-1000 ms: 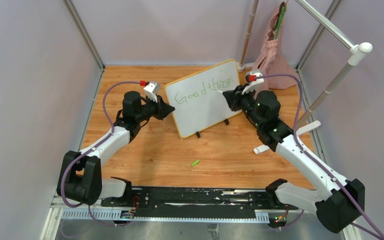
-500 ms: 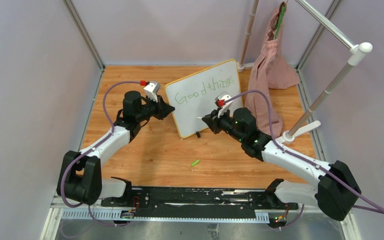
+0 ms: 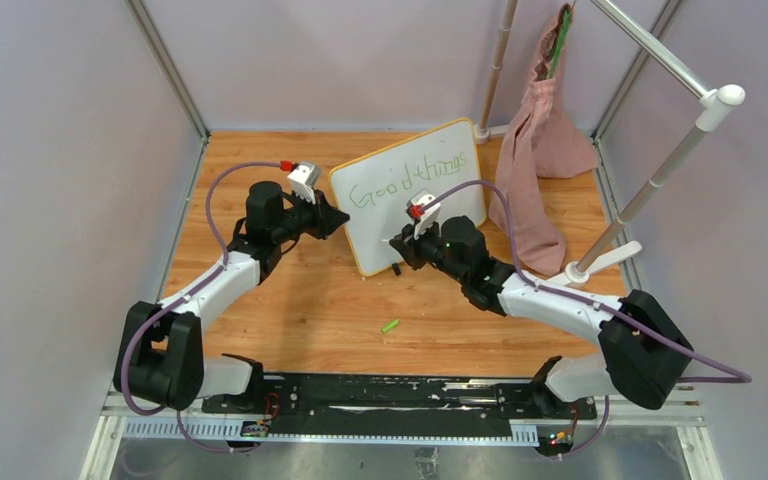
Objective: Write a sentence on the whiteboard
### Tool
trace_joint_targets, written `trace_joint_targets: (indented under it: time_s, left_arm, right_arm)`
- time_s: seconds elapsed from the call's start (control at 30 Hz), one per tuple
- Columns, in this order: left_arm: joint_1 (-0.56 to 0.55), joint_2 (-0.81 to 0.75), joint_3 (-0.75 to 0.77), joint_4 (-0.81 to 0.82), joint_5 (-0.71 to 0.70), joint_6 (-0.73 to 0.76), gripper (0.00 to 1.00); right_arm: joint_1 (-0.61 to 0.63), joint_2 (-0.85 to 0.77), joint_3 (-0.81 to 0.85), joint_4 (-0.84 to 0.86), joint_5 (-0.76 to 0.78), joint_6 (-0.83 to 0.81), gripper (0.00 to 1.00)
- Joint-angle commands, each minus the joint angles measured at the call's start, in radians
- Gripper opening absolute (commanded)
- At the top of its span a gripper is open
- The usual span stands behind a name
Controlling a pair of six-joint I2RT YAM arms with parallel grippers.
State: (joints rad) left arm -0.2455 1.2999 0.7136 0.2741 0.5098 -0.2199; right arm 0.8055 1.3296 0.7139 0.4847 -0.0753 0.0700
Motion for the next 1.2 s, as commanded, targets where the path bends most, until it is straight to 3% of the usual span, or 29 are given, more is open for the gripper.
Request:
trace_joint_targets:
  time_s: [0.0, 0.53, 1.17]
  left_arm:
    - [0.002, -0.004, 0.004, -0.063, -0.122, 0.095, 0.00]
    - [0.001, 0.001, 0.008, -0.064, -0.126, 0.088, 0.00]
    - [0.002, 0.005, 0.011, -0.069, -0.135, 0.090, 0.00]
  right_arm:
    - [0.026, 0.006, 0.041, 0.053, -0.007, -0.061, 0.00]
    - [0.073, 0.108, 0.068, 0.189, 0.155, -0.038, 0.00]
    - [0.084, 0.105, 0.021, 0.219, 0.181, -0.016, 0.00]
